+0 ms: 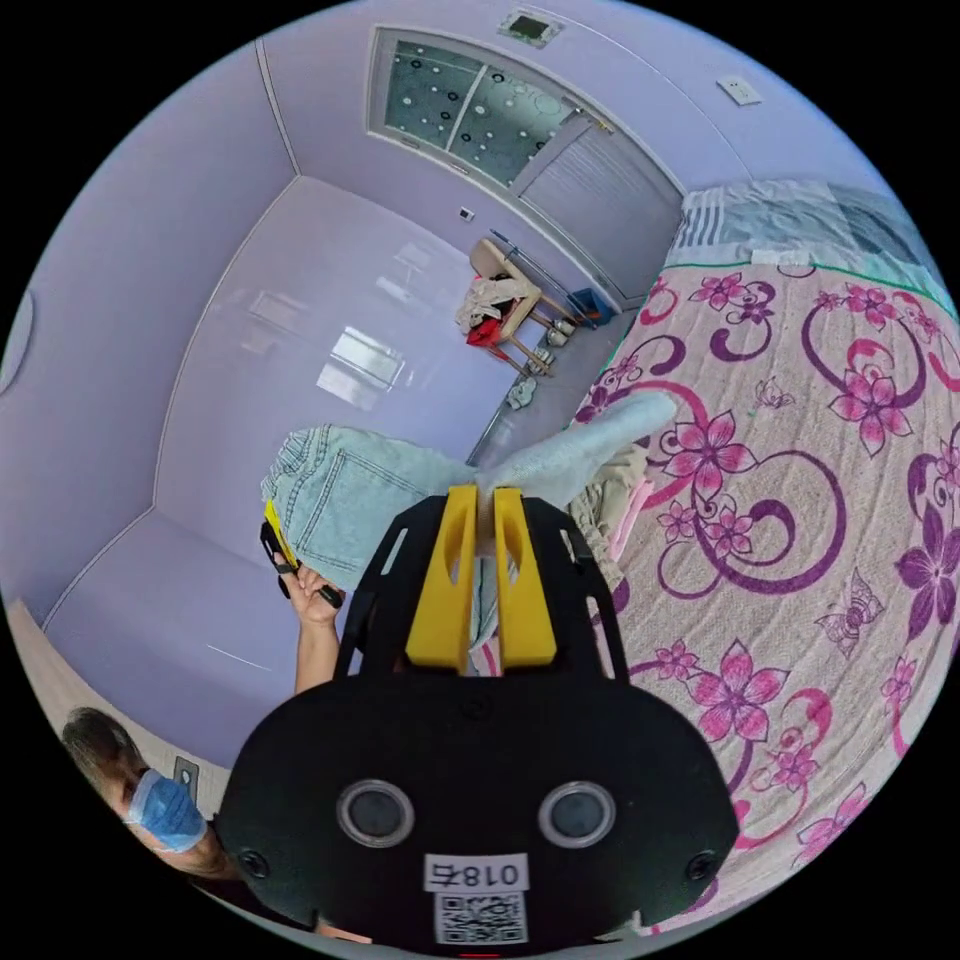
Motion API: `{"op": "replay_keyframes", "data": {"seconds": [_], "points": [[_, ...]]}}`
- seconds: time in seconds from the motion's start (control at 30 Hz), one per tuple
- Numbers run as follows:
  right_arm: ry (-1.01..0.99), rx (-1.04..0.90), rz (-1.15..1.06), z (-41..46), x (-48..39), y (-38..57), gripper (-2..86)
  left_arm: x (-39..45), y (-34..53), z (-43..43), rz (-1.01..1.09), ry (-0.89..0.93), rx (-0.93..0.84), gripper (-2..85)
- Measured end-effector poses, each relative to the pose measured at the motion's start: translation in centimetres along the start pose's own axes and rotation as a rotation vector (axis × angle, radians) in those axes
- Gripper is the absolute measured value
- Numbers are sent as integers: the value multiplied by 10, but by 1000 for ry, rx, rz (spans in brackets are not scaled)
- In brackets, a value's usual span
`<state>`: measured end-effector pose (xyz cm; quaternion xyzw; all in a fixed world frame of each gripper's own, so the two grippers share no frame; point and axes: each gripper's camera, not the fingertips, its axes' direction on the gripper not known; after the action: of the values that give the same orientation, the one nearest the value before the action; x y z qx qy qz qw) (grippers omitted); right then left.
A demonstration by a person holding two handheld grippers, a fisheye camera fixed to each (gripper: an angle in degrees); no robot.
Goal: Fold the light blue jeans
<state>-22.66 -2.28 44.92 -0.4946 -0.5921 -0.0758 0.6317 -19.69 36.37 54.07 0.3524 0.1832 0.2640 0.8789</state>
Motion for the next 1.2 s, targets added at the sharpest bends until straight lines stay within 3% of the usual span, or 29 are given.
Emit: {"op": "replay_keyframes", "data": {"seconds": [0.17, 0.3, 0.37, 0.43, 0.47, 0.5, 0.57, 0.63, 0.77, 0.93, 1.03, 1.2], "points": [[63, 167, -91, -191, 11, 60, 22, 35, 37, 84, -26, 317, -12, 72], [285, 225, -97, -327, 51, 196, 37, 27, 122, 121, -125, 331, -90, 75], [386, 228, -51, -354, 90, 263, 54, -11, 194, 140, -303, 157, -258, 85], [498, 155, 259, -371, 171, 352, 75, -35, 242, 145, -419, -70, -435, 95], [523, 157, 320, -374, 185, 375, 76, -36, 259, 131, -445, -236, -435, 96], [547, 199, 369, -377, 198, 416, 77, -33, 261, 121, -433, -277, -396, 93], [595, 227, 364, -369, 194, 451, 87, -13, 243, 90, -400, -367, -269, 96], [638, 240, 250, -339, 167, 454, 108, 13, 214, 92, -301, -442, -278, 90], [665, 77, -25, -233, 118, 400, 134, 73, 155, 187, -23, -457, -512, 91], [811, -200, -346, -61, 84, 346, 144, 121, 147, 332, 269, -435, -787, 101], [884, -350, -333, -17, 102, 336, 149, 116, 159, 406, 321, -428, -970, 118], [858, -278, -238, -43, 102, 323, 65, 102, 176, 487, 283, -459, -1127, 147]]}}
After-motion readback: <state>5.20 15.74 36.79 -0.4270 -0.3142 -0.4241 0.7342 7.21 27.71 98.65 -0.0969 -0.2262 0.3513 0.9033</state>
